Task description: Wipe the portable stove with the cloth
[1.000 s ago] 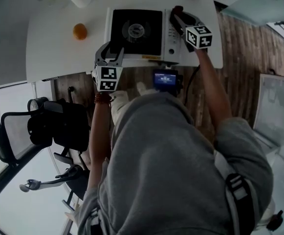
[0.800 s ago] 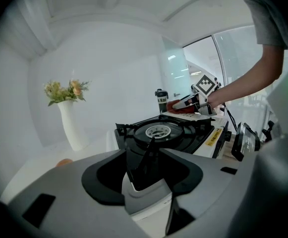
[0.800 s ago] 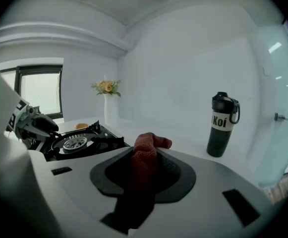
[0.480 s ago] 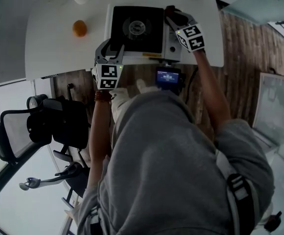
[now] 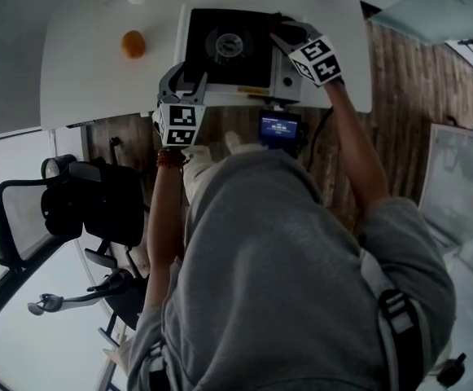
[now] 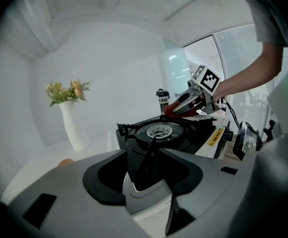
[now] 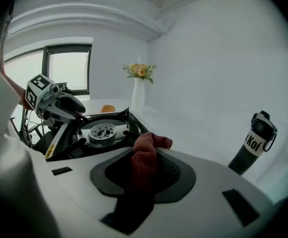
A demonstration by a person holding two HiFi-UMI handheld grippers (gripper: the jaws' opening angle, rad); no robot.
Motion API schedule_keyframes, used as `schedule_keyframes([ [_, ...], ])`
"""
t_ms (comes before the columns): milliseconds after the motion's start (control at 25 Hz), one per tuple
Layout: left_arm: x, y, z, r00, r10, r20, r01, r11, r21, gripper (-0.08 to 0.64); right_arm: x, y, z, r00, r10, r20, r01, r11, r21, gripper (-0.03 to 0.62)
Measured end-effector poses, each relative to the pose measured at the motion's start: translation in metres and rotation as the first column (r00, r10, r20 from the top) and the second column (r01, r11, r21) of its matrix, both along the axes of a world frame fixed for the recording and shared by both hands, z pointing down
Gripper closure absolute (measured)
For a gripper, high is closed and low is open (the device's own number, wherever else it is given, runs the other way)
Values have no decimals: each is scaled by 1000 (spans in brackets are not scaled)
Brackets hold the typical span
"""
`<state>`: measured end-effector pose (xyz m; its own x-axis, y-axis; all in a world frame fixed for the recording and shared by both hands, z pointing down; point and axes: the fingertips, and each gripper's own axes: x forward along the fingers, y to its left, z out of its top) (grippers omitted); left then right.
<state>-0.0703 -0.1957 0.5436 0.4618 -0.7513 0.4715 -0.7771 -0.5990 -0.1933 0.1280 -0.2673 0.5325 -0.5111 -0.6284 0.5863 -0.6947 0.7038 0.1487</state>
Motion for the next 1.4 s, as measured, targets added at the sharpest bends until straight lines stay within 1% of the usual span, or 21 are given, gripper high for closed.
schedule_keyframes([
  [160, 2, -1, -1, 1000, 0, -7, 0, 1000, 3, 347, -5, 10, -1, 999, -30, -11, 30, 1000, -1, 483],
  [480, 1, -1, -1, 1000, -1, -6, 1, 1000, 2, 347, -13, 34, -1, 992, -125, -13, 126, 992, 13, 483],
  [640, 0, -2, 0, 1000, -3, -3, 3, 1000, 2, 347, -24, 52, 0, 980, -200, -15, 200, 980, 11, 483],
  [880, 0, -1, 0, 1000, 0, 2, 0, 1000, 0, 347, -45, 83, -1, 948, -317, -41, 317, 948, -3, 483],
  [1000, 0, -2, 0, 1000, -1, 2, 1, 1000, 3, 347, -50, 98, -1, 923, -384, -34, 384, 923, -22, 483],
  [1160, 0, 0, -1, 1000, -2, -1, 2, 1000, 1, 347, -47, 118, -3, 887, -461, 40, 462, 884, -74, 485],
  [1280, 1, 0, 0, 1000, -1, 2, 1, 1000, 2, 347, -36, 127, -7, 858, -506, 92, 514, 850, -113, 484],
  [1320, 1, 0, 2, 1000, 2, 6, -2, 1000, 1, 347, -30, 126, -9, 852, -513, 106, 523, 843, -125, 483],
  [1360, 1, 1, 3, 1000, 6, 10, -6, 1000, 2, 347, -23, 121, -13, 853, -508, 119, 521, 844, -126, 482],
  [1400, 2, 1, 2, 1000, 11, 10, -11, 1000, 9, 347, -15, 110, -20, 862, -490, 134, 504, 856, -114, 482],
])
